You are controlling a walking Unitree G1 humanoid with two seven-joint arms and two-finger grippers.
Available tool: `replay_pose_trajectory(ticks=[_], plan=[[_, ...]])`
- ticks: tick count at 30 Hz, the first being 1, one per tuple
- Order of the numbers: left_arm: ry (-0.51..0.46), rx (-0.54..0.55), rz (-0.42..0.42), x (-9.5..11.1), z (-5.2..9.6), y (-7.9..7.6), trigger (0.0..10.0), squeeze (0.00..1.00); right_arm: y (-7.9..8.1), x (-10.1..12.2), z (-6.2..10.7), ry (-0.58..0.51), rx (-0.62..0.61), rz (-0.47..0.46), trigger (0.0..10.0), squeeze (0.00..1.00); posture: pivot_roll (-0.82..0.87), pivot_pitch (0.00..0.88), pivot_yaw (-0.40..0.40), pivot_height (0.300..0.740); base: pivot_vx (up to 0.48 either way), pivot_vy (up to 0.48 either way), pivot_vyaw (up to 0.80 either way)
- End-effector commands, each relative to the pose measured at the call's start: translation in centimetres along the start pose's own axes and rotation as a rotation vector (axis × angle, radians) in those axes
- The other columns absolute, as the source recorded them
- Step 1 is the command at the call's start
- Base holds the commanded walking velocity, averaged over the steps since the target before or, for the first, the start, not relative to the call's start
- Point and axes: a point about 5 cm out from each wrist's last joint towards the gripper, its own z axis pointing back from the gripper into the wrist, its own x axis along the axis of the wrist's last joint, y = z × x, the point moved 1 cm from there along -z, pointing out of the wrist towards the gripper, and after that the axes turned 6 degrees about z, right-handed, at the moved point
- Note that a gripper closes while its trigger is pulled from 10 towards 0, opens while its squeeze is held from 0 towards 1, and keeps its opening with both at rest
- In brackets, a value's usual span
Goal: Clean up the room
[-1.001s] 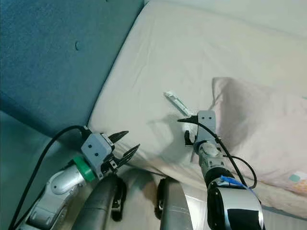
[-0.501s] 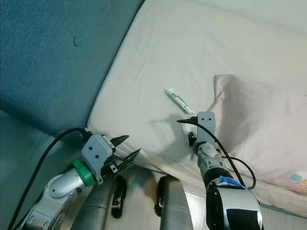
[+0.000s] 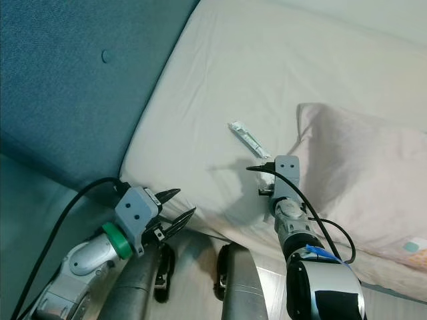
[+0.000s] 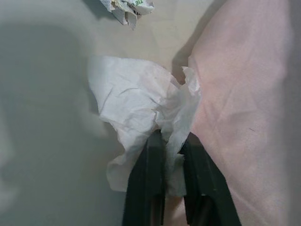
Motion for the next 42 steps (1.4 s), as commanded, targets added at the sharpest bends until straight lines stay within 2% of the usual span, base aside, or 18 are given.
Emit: replay_pose_trajectory(ticks=[1, 11, 14, 18, 21, 22, 25, 27, 28, 30, 32, 34, 35, 36, 39, 40, 41, 42], plan=[[0.023, -0.014, 0.005, -0.4, 0.2, -0.5, 10.0, 0.0, 0.0, -1.3, 0.2, 0.041, 0.001, -0.018, 0.0, 0.0, 0.26, 0.367, 0.026, 0.655, 0.0, 0.0, 0.0], [0.026, -0.006, -0.005, -0.6, 0.1, -0.1, 10.0, 0.0, 0.6, -1.0, 0.2, 0.024, 0.014, -0.014, 0.0, 0.0, 0.26, 0.341, 0.017, 0.655, 0.0, 0.0, 0.0], [0.022, 0.01, -0.012, -0.7, -0.2, 0.5, 10.0, 0.0, 1.2, -0.6, 0.2, -0.009, 0.038, -0.024, 0.0, 0.0, 0.24, 0.289, 0.007, 0.655, 0.0, 0.0, 0.0], [0.022, 0.014, -0.015, -0.7, -0.3, 0.6, 10.0, 0.0, 1.4, -0.4, 0.2, -0.021, 0.047, -0.025, 0.0, 0.0, 0.24, 0.289, 0.007, 0.655, 0.0, 0.0, 0.0], [0.021, 0.031, -0.016, -1.2, -0.5, 1.3, 10.0, 0.0, 2.8, 0.9, 0.4, -0.127, 0.097, -0.015, 0.0, 0.0, 0.17, 0.212, 0.006, 0.655, 0.0, 0.0, 0.0], [0.021, 0.031, -0.016, -1.2, -0.5, 1.3, 10.0, 0.0, 2.8, 0.9, 0.4, -0.127, 0.097, -0.015, 0.0, 0.0, 0.17, 0.212, 0.006, 0.655, 0.0, 0.0, 0.0], [0.023, 0.044, -0.014, -1.5, -0.6, 1.7, 10.0, 0.0, 3.8, 2.0, 0.7, -0.217, 0.134, -0.016, 0.0, 0.0, 0.16, 0.198, 0.011, 0.655, 0.0, 0.0, 0.0], [0.028, 0.056, -0.007, -1.9, -0.5, 2.0, 10.0, 0.0, 4.9, 3.1, 1.3, -0.312, 0.165, -0.007, 0.0, 0.0, 0.14, 0.179, 0.017, 0.655, 0.0, 0.0, 0.0], [0.028, 0.056, -0.007, -1.9, -0.5, 2.0, 10.0, 0.0, 4.9, 3.1, 1.3, -0.312, 0.165, -0.007, 0.0, 0.0, 0.14, 0.179, 0.017, 0.655, 0.0, 0.0, 0.0], [0.036, 0.066, 0.002, -2.3, -0.3, 2.2, 10.0, 0.0, 5.5, 3.9, 2.0, -0.4, 0.171, 0.013, 0.0, 0.0, 0.11, 0.155, 0.027, 0.655, 0.0, 0.0, 0.0], [0.036, 0.066, 0.002, -2.3, -0.3, 2.2, 10.0, 0.0, 5.5, 3.9, 2.0, -0.4, 0.171, 0.013, 0.0, 0.0, 0.11, 0.155, 0.027, 0.655, 0.0, 0.0, 0.0], [0.042, 0.083, 0.008, -2.8, -0.3, 2.4, 10.0, 0.0, 5.9, 4.9, 2.8, -0.494, 0.171, 0.043, 0.0, 0.0, 0.1, 0.139, 0.034, 0.655, 0.0, 0.0, 0.0], [0.042, 0.083, 0.008, -2.8, -0.3, 2.4, 10.0, 0.0, 5.9, 4.9, 2.8, -0.494, 0.171, 0.043, 0.0, 0.0, 0.1, 0.139, 0.034, 0.655, 0.0, 0.0, 0.0], [0.057, 0.156, 0.022, -3.4, -0.4, 3.4, 10.0, 0.0, 6.1, 5.9, 3.7, -0.584, 0.158, 0.036, 0.0, 0.0, 0.08, 0.119, 0.035, 0.655, 0.0, 0.0, 0.0], [0.065, 0.188, 0.025, -3.7, -0.4, 3.8, 10.0, 0.0, 6.0, 6.1, 3.9, -0.607, 0.15, 0.028, 0.0, 0.0, 0.08, 0.119, 0.035, 0.655, 0.0, 0.0, 0.0], [0.086, 0.266, 0.069, -4.3, -0.4, 4.7, 10.0, 0.0, 5.9, 6.2, 4.3, -0.625, 0.124, -0.022, 0.0, 0.0, 0.07, 0.106, 0.042, 0.655, 0.0, 0.0, 0.0], [0.103, 0.363, 0.105, -5.0, -0.4, 5.7, 10.0, 0.0, 5.9, 5.6, 4.5, -0.614, 0.109, -0.028, 10.0, 0.0, 0.06, 0.098, 0.049, 0.655, 0.0, 0.0, 0.0], [0.12, 0.429, 0.092, -5.4, -0.3, 6.3, 10.0, 0.0, 6.0, 4.8, 4.9, -0.606, 0.103, -0.045, 10.0, 0.0, 0.05, 0.081, 0.056, 0.655, 0.0, 0.0, 0.0]])
